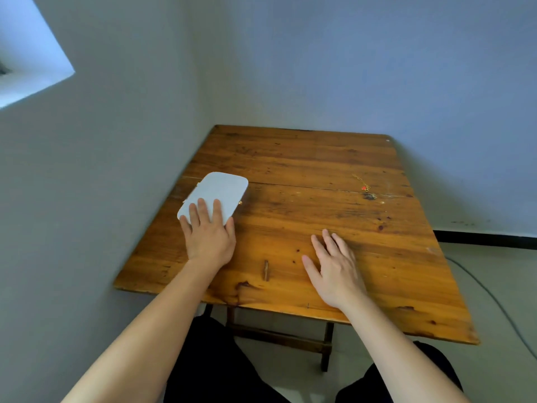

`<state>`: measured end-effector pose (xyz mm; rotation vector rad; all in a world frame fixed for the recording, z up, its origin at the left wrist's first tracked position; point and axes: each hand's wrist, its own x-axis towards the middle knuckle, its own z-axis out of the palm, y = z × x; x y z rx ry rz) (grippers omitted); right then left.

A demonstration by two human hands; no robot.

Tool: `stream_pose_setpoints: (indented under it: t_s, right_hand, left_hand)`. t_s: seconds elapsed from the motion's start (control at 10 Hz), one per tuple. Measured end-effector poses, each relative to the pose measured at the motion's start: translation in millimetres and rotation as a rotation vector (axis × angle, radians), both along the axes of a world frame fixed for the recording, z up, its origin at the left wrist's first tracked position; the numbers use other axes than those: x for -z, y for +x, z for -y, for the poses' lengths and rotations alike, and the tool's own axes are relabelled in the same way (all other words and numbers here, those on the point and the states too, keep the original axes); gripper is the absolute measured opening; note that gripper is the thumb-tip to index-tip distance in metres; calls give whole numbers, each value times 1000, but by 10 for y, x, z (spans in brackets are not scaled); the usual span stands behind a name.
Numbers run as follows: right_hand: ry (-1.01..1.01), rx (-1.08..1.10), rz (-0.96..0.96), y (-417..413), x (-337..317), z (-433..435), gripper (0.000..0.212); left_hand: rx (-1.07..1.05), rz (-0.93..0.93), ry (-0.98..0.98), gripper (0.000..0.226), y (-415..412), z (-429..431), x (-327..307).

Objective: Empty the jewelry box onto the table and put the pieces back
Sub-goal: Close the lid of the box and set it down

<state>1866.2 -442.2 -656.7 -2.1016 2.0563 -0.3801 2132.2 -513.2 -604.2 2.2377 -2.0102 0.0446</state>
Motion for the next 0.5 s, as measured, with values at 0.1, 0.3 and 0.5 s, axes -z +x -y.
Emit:
stream_pose_setpoints:
  t_s: [0.1, 0.3, 0.5]
  right_hand:
    - [15, 3, -15, 12, -25, -4, 74]
    - [22, 5, -21, 25, -61, -20, 74]
    - [20, 9, 28, 21, -63, -9, 72]
  left_hand:
    - [-57, 15, 55, 63, 152, 112, -63]
    - [-144, 27, 115, 63, 428, 242, -136]
    - [-209, 42, 114, 66, 478, 257, -199]
